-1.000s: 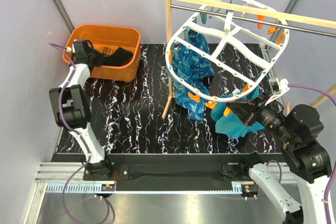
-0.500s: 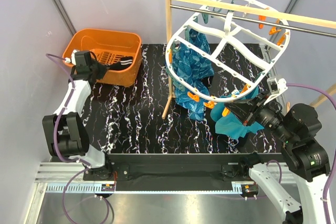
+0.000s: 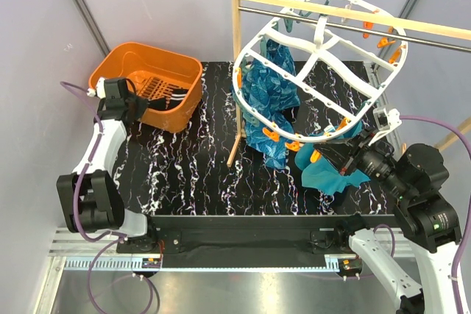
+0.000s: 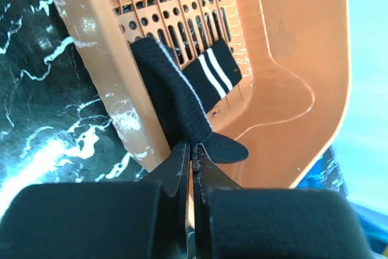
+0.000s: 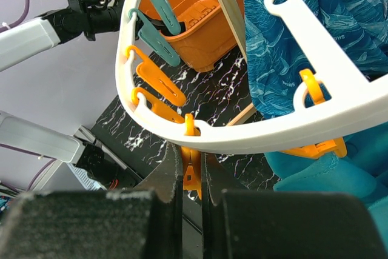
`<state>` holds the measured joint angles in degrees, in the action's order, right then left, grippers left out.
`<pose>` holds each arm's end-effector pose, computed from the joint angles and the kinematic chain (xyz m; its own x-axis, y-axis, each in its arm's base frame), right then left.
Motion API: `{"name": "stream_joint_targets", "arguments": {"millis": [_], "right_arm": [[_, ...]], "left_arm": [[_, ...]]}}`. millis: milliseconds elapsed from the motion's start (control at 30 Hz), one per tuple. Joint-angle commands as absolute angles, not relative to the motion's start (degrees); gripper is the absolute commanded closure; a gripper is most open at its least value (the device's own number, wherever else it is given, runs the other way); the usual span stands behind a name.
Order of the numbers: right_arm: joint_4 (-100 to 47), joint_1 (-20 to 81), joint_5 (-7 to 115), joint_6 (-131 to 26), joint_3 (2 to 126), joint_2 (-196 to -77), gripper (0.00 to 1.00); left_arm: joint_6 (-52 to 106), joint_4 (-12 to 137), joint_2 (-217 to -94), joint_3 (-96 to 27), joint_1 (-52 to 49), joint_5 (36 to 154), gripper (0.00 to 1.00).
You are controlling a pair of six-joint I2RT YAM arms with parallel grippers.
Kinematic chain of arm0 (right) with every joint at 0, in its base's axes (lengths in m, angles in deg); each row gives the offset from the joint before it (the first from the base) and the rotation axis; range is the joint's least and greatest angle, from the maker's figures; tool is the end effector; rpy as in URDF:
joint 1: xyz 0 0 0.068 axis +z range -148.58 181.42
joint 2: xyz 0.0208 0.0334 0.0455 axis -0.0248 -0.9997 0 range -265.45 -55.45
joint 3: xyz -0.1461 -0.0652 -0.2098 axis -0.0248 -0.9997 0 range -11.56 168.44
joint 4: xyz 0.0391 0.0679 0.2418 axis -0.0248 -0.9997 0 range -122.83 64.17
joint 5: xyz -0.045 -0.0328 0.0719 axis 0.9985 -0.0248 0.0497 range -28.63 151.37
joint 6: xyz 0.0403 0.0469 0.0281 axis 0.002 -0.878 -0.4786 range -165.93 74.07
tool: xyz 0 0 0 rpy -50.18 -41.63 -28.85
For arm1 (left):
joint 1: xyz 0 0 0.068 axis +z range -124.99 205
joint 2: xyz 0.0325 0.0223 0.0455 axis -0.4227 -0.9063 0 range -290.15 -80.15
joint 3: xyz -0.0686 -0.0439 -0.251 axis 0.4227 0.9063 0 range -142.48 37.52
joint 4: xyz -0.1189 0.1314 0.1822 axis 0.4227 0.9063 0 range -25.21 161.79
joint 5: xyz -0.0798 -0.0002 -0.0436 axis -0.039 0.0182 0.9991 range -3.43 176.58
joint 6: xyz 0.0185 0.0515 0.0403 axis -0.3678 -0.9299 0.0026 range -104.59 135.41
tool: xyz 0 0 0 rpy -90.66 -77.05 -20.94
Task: Clip the socks to the hanger
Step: Pick up the sock from the bin.
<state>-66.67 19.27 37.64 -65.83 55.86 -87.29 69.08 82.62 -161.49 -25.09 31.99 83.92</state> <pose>0.0742 0.0470 0.4234 -0.3073 0.2285 -0.9238 -0.5928 0.7135 0.3737 0.3261 0.0426 0.2694 -0.2227 -0.8380 -0.4981 -0.5701 0.5264 -0.6308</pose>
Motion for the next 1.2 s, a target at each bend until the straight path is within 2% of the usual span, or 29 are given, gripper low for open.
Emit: {"name": "stream_joint_targets", "arguments": {"millis": [0,133,233,667,733,833,1000,1167], "right_arm": [[-66.18,19.18,35.70,-66.58,55.06,-88.32,1.00],[-65.83,19.18,35.61,-66.85,55.06,-88.50,1.00],[-65.74,19.18,35.88,-67.02,55.23,-88.59,1.00],[-65.74,19.26,36.05,-66.76,55.32,-89.64,1.00],[-65.83,19.18,36.14,-66.76,55.24,-89.82,1.00],[-65.74,19.26,36.32,-66.93,54.97,-89.64,1.00],[-65.56,19.09,36.05,-67.28,54.71,-89.90,1.00],[-65.65,19.18,36.32,-67.29,55.06,-89.64,1.00]], "left_arm": [[60.87,81.76,-163.90,-28.91,32.04,86.82,1.00],[54.27,83.50,-176.54,-41.99,31.95,98.23,0.91],[52.50,83.08,-182.36,-48.34,31.86,100.64,0.90],[52.94,79.65,-190.37,-55.56,31.25,98.62,0.60],[53.03,78.59,-189.05,-53.90,30.72,95.64,0.46],[56.00,81.38,-189.04,-55.45,29.93,88.79,0.36],[53.92,84.12,-195.19,-63.01,27.21,92.99,0.35],[50.56,91.68,-202.92,-72.68,24.31,90.18,0.36]]}}
